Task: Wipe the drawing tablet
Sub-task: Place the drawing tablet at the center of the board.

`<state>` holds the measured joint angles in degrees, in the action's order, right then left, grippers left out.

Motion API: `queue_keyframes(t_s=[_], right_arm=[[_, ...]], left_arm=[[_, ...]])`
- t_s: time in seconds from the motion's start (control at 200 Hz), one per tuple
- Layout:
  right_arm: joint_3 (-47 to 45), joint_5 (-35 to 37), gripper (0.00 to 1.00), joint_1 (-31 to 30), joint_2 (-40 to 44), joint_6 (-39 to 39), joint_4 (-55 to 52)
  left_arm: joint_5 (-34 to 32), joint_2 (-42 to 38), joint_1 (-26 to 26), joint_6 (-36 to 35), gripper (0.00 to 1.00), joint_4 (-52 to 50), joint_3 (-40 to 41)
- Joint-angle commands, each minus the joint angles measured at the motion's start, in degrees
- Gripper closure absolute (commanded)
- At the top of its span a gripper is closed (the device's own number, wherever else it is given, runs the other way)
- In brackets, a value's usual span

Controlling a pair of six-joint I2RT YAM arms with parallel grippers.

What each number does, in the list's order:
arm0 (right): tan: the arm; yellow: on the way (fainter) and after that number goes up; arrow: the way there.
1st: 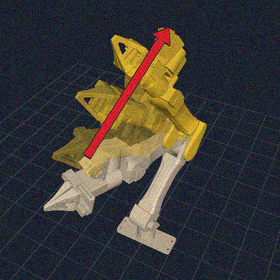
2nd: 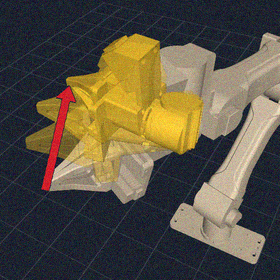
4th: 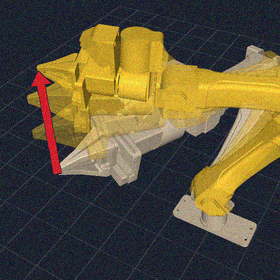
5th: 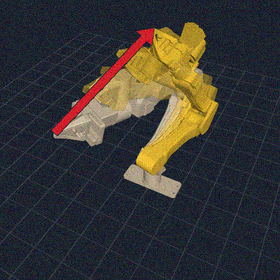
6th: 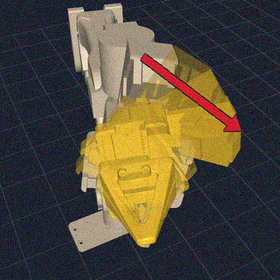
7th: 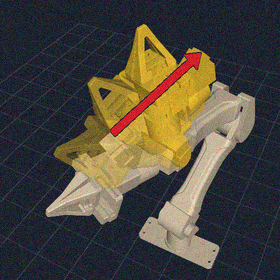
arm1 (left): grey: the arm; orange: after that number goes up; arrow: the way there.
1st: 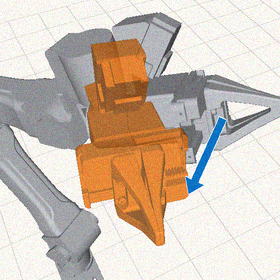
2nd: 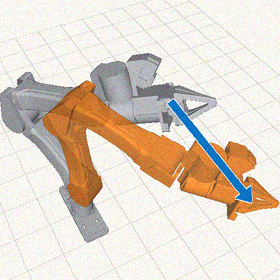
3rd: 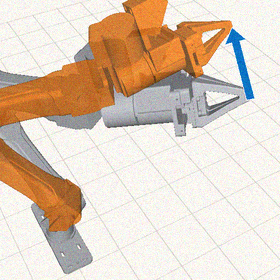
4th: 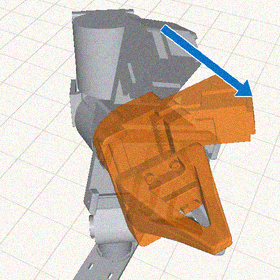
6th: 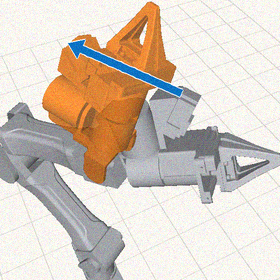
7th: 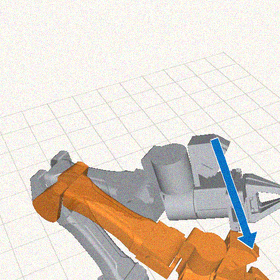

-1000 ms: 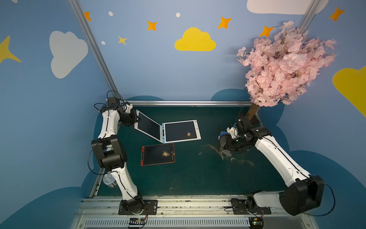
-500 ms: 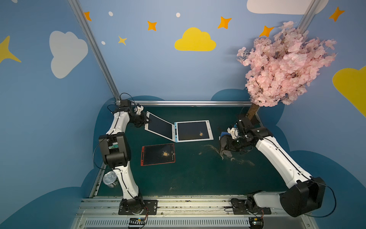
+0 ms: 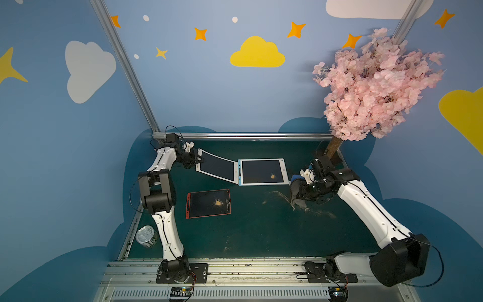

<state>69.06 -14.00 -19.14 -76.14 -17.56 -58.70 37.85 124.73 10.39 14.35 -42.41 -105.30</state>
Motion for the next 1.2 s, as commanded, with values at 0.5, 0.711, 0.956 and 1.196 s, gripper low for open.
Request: queue_keyframes(t_s=[0.5, 0.711, 0.956, 1.196], right_arm=[[-1.46, 0.29, 1.00, 0.41, 1.07, 0.45, -0.45], [-1.71, 0.46, 1.00, 0.50, 1.24, 0.51, -0.54], [-1.87, 0.38, 1.00, 0.48, 1.44, 0.51, -0.49], [-2.11, 0.37, 1.00, 0.50, 1.83, 0.49, -0.59]], left_arm=[[-15.96, 7.85, -1.40, -5.06, 0.71, -4.97, -6.13], [-16.07, 8.16, -1.33, -4.23, 0.70, -3.86, -5.67], [-16.29, 9.03, -1.11, -4.24, 0.67, -3.82, -5.45], [-17.76, 9.05, -0.45, -4.42, 0.59, -4.01, -5.46]])
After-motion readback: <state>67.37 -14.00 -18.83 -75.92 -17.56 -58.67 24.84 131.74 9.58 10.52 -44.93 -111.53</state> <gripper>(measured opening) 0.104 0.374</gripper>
